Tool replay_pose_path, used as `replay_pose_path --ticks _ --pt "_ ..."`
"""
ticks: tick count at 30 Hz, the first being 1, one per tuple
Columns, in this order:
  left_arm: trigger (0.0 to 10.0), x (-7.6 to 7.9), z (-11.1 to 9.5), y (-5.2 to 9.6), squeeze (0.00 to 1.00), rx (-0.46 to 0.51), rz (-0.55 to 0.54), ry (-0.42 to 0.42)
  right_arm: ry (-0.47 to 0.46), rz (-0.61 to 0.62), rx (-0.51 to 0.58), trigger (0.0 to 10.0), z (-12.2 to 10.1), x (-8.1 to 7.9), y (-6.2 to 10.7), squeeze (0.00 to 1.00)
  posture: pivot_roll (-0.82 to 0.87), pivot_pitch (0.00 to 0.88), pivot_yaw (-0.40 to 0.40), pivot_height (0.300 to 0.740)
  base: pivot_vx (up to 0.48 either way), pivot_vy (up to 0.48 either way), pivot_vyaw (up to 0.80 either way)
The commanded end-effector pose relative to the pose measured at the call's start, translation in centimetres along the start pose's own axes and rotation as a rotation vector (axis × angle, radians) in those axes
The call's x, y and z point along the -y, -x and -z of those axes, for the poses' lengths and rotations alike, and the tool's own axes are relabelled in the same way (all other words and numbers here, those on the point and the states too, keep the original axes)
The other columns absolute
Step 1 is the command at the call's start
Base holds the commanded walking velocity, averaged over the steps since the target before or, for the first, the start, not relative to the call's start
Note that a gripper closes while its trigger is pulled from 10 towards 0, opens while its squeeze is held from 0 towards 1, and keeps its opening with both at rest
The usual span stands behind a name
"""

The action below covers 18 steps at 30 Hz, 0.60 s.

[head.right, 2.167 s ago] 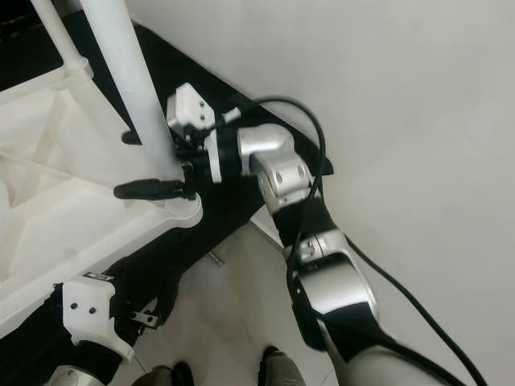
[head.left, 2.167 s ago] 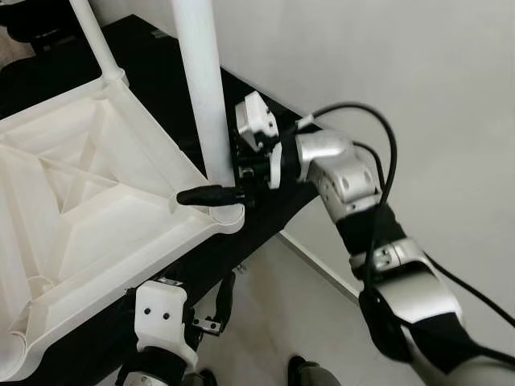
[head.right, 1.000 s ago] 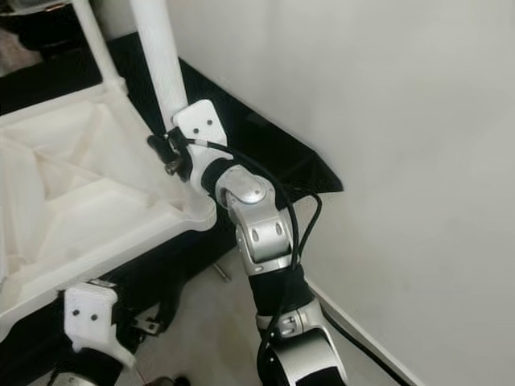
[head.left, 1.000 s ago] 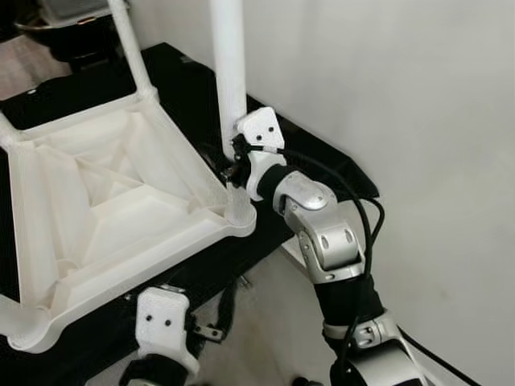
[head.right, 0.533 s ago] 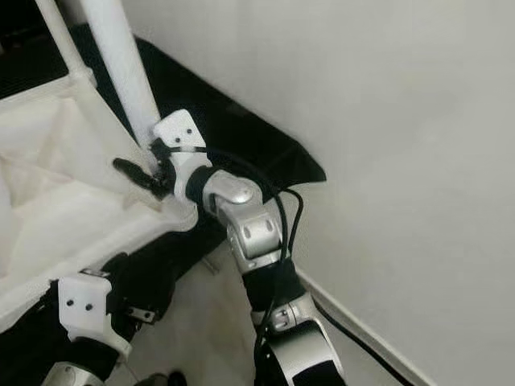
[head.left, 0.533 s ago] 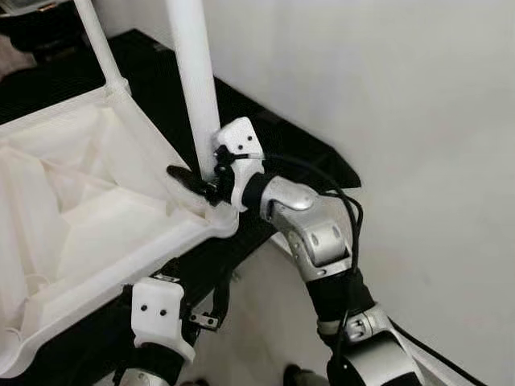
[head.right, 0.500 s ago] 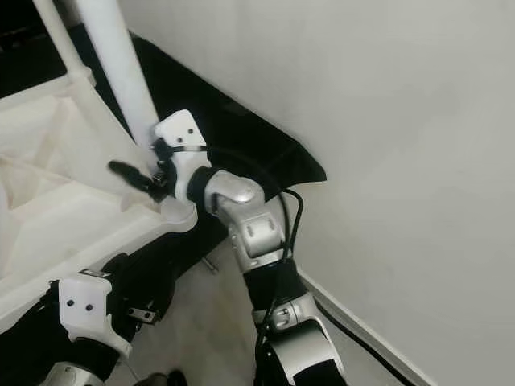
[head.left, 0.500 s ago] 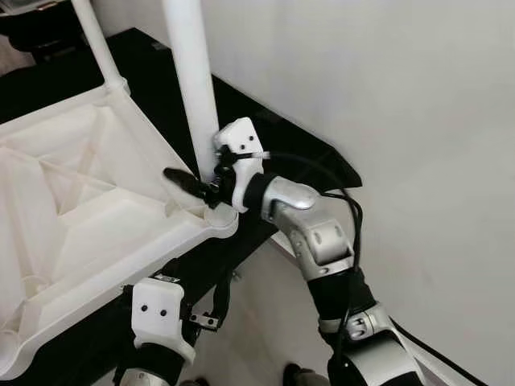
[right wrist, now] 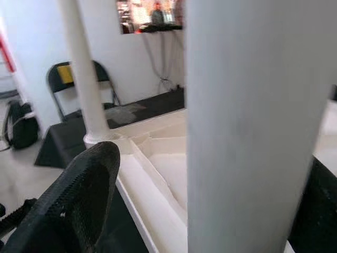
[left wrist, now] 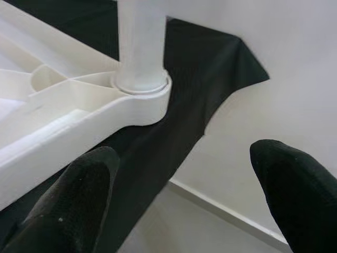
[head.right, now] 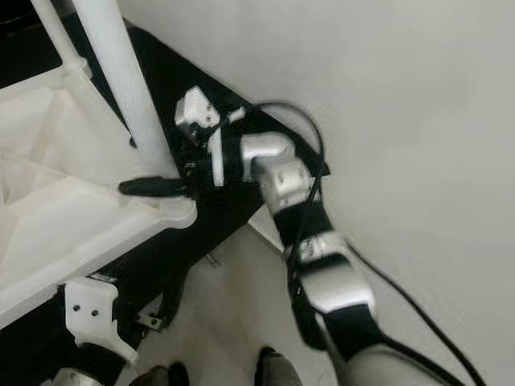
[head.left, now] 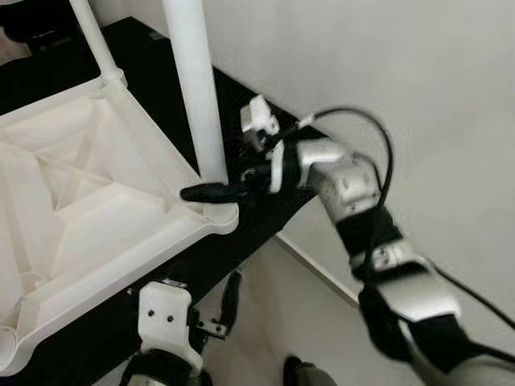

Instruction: Building children table

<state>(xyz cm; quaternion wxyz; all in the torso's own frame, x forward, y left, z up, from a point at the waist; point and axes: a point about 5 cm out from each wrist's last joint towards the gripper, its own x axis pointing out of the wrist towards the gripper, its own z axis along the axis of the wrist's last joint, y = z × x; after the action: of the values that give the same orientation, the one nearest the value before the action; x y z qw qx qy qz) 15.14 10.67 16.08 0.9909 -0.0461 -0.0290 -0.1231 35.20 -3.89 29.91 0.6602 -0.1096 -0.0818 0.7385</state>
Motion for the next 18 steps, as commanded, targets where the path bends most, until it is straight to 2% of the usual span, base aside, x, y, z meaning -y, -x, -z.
replay_pose_path --ticks 1,2,3,4,5,6,14,16,18 --pt "10.0 0.1 0.1 0.3 0.0 -0.019 0.011 -0.011 -0.003 -0.06 -0.002 10.0 0.3 -0.3 -0.6 0.0 0.08 0.287 -0.002 0.74 0.0 0.0 0.0" --pt "10.0 0.1 0.1 0.4 0.0 -0.019 0.007 -0.013 0.0 -0.084 -0.004 10.0 0.3 -0.1 -0.6 0.0 0.09 0.292 -0.003 0.74 0.0 0.0 0.0" --pt "10.0 0.1 0.0 0.5 0.0 -0.019 0.001 -0.014 0.003 -0.112 -0.011 6.3 0.2 -0.1 -0.5 0.0 0.09 0.292 -0.003 0.74 0.0 0.0 0.0" --pt "10.0 0.1 0.0 0.6 0.0 -0.018 -0.004 -0.014 0.007 -0.131 -0.019 3.4 0.2 0.0 -0.5 0.0 0.09 0.292 -0.003 0.74 0.0 0.0 0.0" --pt "10.0 0.1 0.0 0.6 0.0 -0.018 -0.004 -0.014 0.007 -0.131 -0.019 3.4 0.2 0.0 -0.5 0.0 0.09 0.292 -0.003 0.74 0.0 0.0 0.0" --pt "10.0 0.1 0.0 0.6 0.0 -0.018 -0.008 -0.014 0.01 -0.147 -0.027 0.0 0.2 0.0 -0.5 0.0 0.09 0.291 -0.005 0.74 0.0 0.0 0.0" --pt "10.0 0.1 0.1 0.5 0.0 -0.017 -0.013 -0.008 0.027 -0.135 -0.046 0.0 0.1 0.4 0.3 0.0 0.08 0.28 -0.011 0.74 0.0 0.0 0.0" --pt "10.0 0.2 0.1 0.5 0.0 -0.016 -0.014 -0.006 0.037 -0.095 -0.053 0.0 0.2 0.6 0.7 0.0 0.07 0.277 -0.012 0.74 0.0 0.0 0.0" --pt "10.0 0.3 0.2 0.5 0.0 -0.015 -0.014 -0.003 0.045 0.031 -0.069 0.0 0.7 1.2 1.5 0.0 0.06 0.275 -0.02 0.74 0.0 0.0 0.0"
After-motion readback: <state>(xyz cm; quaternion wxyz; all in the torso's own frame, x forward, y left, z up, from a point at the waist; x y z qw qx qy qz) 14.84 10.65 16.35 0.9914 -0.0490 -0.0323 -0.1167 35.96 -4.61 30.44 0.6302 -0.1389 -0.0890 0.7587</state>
